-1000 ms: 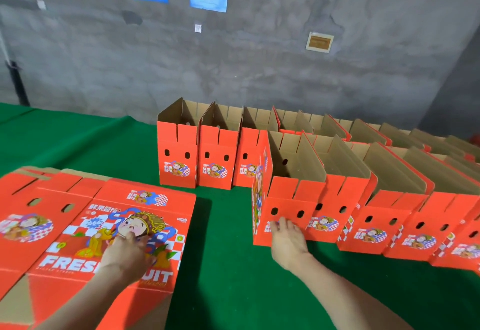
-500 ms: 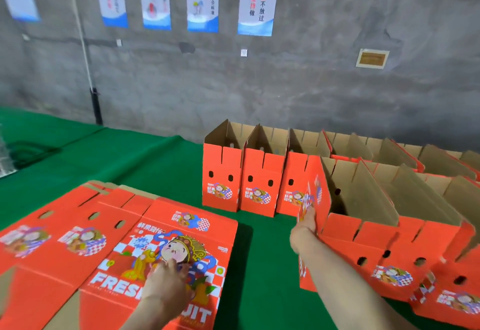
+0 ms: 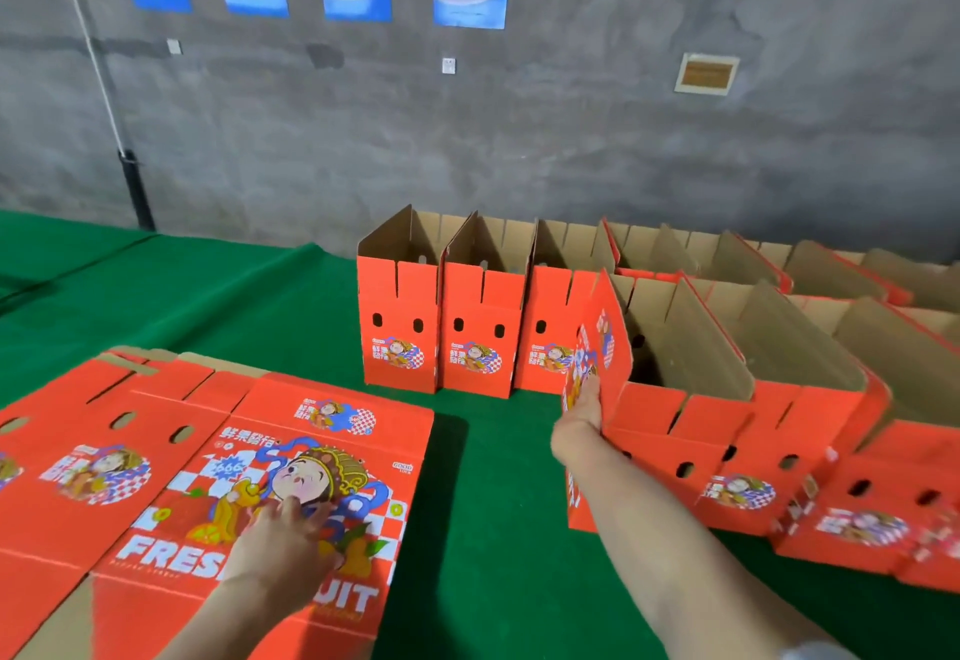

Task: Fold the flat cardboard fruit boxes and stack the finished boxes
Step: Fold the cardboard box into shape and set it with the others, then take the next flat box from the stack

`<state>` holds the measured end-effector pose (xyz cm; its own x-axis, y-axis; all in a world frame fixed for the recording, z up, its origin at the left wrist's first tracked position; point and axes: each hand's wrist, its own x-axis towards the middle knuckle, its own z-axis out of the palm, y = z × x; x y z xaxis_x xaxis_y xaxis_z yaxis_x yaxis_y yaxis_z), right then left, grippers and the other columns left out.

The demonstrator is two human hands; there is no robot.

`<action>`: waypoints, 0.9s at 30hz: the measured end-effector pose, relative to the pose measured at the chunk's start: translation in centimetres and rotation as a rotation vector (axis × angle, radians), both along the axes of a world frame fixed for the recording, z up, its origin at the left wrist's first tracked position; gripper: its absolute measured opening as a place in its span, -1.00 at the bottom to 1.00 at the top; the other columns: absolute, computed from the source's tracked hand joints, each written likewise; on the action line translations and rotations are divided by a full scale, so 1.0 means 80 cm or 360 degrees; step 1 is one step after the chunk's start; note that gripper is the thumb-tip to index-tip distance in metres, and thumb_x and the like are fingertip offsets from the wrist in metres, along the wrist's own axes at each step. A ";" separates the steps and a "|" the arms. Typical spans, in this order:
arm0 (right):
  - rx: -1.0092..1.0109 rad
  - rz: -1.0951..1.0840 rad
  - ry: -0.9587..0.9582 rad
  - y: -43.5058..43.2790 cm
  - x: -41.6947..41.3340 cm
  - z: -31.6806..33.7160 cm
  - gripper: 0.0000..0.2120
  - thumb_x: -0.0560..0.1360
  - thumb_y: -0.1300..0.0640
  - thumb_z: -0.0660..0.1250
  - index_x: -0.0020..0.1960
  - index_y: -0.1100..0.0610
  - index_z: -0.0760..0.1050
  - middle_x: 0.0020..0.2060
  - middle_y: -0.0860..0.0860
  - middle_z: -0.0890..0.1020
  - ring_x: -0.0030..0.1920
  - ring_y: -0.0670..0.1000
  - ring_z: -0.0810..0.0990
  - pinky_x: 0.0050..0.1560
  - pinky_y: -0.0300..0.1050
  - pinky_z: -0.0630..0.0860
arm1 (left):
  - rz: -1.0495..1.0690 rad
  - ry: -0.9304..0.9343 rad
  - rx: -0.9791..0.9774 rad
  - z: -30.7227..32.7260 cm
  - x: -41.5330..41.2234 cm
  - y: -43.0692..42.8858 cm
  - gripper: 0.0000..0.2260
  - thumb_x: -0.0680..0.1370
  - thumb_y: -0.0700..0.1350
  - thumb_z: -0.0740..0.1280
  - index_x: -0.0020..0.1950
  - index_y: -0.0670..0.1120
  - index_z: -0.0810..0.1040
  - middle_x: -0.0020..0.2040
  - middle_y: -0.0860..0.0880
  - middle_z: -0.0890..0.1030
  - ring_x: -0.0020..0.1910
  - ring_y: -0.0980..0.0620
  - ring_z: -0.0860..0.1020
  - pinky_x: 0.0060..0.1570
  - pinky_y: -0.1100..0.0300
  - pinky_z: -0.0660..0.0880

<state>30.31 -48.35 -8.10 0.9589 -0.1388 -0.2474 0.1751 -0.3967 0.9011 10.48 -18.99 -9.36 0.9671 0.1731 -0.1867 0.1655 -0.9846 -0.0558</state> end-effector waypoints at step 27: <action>0.2711 0.0548 0.0673 0.215 -0.263 0.002 -0.52 0.60 0.23 0.14 0.50 0.03 0.22 0.55 0.01 0.07 0.53 0.05 0.11 0.50 -0.07 0.11 | 0.0078 -0.0341 -0.0273 -0.007 -0.043 0.038 -0.50 0.59 -0.08 0.15 0.52 -0.03 0.11 0.50 -0.08 0.18 0.47 -0.05 0.20 0.41 0.14 0.21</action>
<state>9.23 -31.13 -7.93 0.7264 0.6797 -0.1019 0.5300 -0.6484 -0.5465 7.07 -15.95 -9.91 0.9789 0.2040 -0.0092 0.2030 -0.9673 0.1522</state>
